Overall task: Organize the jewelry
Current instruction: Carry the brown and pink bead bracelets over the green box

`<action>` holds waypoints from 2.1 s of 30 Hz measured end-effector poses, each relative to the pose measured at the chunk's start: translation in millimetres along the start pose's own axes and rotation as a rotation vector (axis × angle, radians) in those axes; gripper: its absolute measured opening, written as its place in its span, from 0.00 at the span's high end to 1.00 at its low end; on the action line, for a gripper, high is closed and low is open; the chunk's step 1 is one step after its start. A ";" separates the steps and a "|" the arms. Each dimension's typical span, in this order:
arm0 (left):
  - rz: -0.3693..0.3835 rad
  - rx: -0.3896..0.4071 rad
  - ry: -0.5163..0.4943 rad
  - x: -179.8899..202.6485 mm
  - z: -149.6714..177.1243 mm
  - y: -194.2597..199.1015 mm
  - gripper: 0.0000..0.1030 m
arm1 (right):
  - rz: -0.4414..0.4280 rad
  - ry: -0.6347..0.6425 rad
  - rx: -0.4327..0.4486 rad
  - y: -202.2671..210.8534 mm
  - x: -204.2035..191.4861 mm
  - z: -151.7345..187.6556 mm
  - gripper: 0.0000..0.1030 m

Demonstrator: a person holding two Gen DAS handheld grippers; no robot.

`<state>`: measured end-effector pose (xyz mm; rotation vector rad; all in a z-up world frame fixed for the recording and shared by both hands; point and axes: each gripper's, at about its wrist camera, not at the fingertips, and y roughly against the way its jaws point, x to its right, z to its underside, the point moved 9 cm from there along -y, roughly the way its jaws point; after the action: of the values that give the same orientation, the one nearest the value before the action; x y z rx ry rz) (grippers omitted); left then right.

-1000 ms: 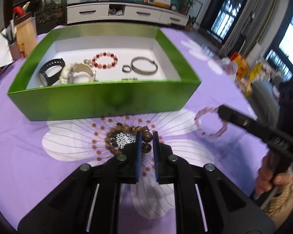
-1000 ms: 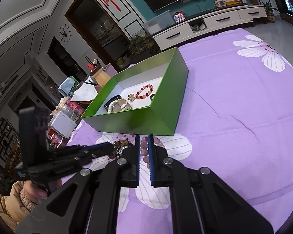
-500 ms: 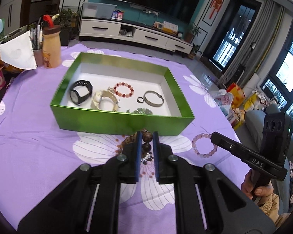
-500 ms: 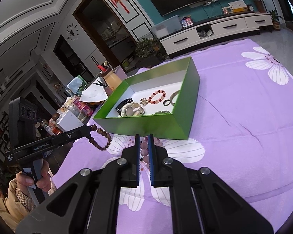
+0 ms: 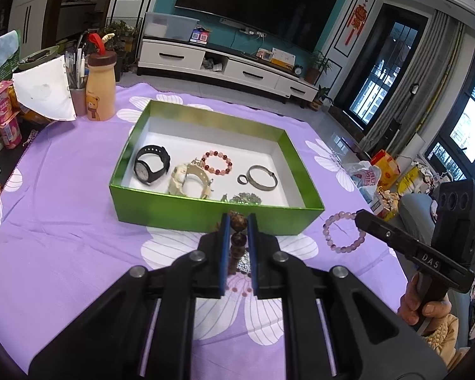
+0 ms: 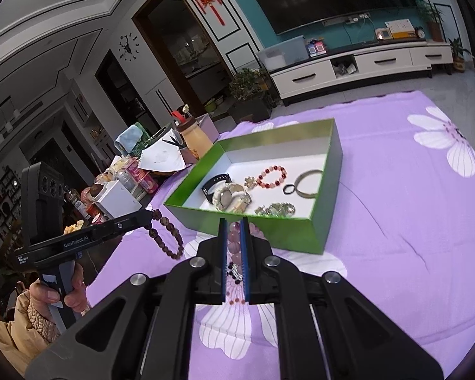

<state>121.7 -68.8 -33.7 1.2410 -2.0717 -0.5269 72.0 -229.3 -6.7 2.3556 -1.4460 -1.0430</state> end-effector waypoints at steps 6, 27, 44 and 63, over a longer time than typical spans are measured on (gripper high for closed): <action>0.008 0.022 0.001 -1.8 -8.8 4.8 0.90 | -0.002 0.025 0.008 -5.0 -10.0 -12.9 0.93; 0.029 0.044 -0.020 3.7 -41.7 -6.6 0.90 | 0.014 0.082 0.026 -16.8 -24.3 -39.7 0.93; 0.025 0.028 -0.083 15.5 -70.3 -40.5 0.90 | 0.042 0.089 0.022 -40.8 -9.4 -61.2 0.93; 0.033 -0.034 -0.095 16.7 -84.0 -106.5 0.90 | 0.096 0.082 -0.033 -88.3 18.7 -65.3 0.93</action>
<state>241.7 -134.1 -36.3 1.1812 -2.1483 -0.6145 182.1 -212.8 -10.8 2.2545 -1.4841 -0.9279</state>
